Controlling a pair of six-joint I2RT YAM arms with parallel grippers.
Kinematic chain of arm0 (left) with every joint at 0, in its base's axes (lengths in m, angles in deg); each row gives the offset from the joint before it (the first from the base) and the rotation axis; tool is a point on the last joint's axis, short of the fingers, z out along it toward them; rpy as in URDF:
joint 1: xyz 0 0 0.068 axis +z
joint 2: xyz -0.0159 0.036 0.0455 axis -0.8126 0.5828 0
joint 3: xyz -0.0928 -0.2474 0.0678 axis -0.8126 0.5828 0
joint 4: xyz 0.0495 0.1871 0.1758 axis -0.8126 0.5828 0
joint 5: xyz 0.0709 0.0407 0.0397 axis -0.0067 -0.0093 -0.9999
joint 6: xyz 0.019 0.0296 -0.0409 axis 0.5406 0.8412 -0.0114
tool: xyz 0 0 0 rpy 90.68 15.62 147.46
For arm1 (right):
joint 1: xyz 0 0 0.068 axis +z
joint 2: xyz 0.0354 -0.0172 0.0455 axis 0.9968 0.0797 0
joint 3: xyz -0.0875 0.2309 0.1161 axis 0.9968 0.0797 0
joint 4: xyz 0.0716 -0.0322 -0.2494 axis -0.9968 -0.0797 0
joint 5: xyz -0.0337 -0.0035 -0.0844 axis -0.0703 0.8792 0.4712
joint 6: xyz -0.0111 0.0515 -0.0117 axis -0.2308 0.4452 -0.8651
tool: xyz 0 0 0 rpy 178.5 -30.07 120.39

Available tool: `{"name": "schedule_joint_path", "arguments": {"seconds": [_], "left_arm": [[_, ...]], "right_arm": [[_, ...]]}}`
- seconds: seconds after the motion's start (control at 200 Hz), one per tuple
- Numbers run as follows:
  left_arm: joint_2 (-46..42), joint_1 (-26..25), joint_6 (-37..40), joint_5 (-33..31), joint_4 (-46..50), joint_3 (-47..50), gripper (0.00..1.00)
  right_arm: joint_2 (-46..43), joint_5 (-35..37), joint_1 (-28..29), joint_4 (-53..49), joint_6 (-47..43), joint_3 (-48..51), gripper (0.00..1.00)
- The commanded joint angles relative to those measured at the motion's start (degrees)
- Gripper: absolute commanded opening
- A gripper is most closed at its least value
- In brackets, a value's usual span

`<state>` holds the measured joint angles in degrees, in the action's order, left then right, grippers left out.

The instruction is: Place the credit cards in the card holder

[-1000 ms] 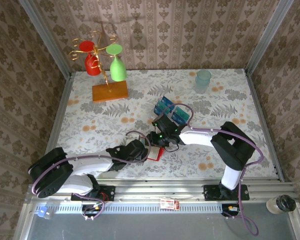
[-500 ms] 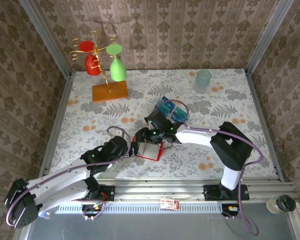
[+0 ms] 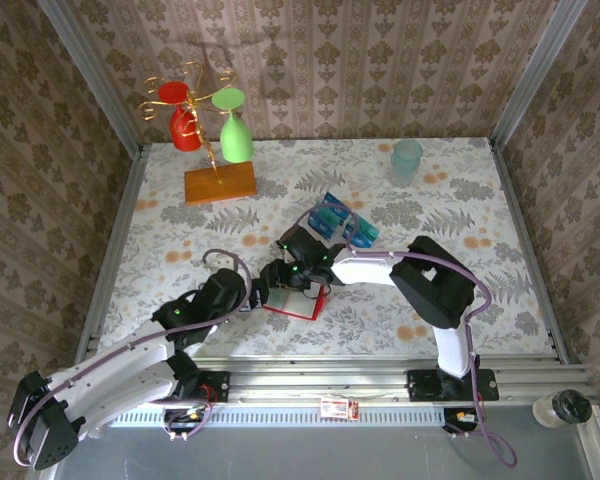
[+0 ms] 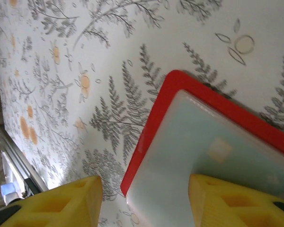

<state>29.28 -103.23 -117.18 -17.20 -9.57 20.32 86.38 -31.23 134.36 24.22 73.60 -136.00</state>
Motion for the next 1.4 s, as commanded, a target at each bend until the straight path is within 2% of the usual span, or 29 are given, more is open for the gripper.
{"name": "schedule_joint_path", "arguments": {"seconds": [0.0,0.27,0.495,0.65,0.785,0.92,1.06,1.22,1.395], "left_arm": [[-0.4,0.5,0.6,0.8,1.4,0.5,1.0],[1.3,1.0,1.6,1.5,-0.4,0.6,1.0],[6.9,2.2,3.5,3.9,-4.5,-1.2,1.0],[11.0,3.4,5.0,5.7,-6.5,-3.4,1.0],[14.3,3.7,6.5,6.8,-7.3,-5.9,1.0],[16.4,3.8,8.1,7.3,-7.6,-7.8,1.0],[19.3,3.9,9.6,8.7,-8.4,-9.0,1.0],[24.2,3.6,11.9,10.5,-10.3,-9.1,1.0],[31.1,3.2,10.7,7.3,-8.9,-8.9,1.0]], "right_arm": [[0.2,-1.0,-0.1,-2.1,-0.9,-1.6,0.51],[-7.1,-1.7,-4.3,-5.8,-3.6,-1.8,0.51],[-13.4,-0.7,-11.6,-18.5,-11.3,-4.5,0.5],[-16.7,8.4,-16.0,-35.1,-21.9,-10.2,0.49],[-17.2,15.8,-18.9,-44.9,-28.2,-14.5,0.48],[-17.1,22.3,-19.7,-49.0,-32.5,-17.3,0.46],[-15.6,25.1,-19.7,-51.9,-35.2,-19.0,0.41],[-15.0,25.0,-19.7,-51.7,-35.6,-17.6,0.4],[-16.8,19.9,-19.2,-48.0,-33.2,-13.7,0.35]]}}
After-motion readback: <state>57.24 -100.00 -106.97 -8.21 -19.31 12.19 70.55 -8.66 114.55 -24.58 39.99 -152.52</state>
